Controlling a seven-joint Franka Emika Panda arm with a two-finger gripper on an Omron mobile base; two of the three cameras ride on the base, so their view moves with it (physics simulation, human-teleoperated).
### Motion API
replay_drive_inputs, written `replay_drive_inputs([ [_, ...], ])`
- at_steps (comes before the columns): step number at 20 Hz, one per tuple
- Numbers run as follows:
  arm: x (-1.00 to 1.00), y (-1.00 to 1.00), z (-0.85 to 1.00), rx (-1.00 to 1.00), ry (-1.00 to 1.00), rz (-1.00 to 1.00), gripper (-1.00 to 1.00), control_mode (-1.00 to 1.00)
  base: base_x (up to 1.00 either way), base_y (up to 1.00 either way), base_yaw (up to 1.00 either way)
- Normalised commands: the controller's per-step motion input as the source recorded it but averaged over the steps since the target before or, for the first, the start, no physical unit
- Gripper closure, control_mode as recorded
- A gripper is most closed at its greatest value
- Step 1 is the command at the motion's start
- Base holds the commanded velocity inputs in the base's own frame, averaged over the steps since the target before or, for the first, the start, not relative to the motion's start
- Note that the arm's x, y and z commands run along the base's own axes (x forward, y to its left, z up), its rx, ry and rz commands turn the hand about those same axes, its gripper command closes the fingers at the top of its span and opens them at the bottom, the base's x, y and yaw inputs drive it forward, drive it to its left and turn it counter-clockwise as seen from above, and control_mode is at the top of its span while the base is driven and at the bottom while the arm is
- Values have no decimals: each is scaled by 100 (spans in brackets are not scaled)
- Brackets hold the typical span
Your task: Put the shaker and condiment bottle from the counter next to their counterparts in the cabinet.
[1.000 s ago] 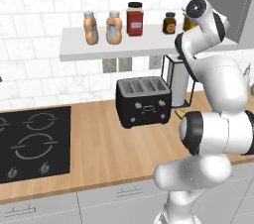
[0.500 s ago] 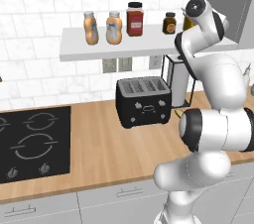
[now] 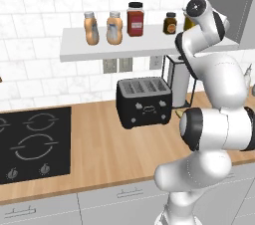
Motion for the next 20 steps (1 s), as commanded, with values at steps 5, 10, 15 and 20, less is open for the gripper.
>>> replay_drive_inputs([
  [5,7,-5,-22,0,0,0,100,-100,0,0,0],
  [10,3,-5,-23,0,0,0,-100,-100,0,0,0],
  [15,0,-10,-22,0,0,0,-100,-100,0,0,0],
  [20,0,-7,-21,0,0,0,-100,-100,0,0,0],
])
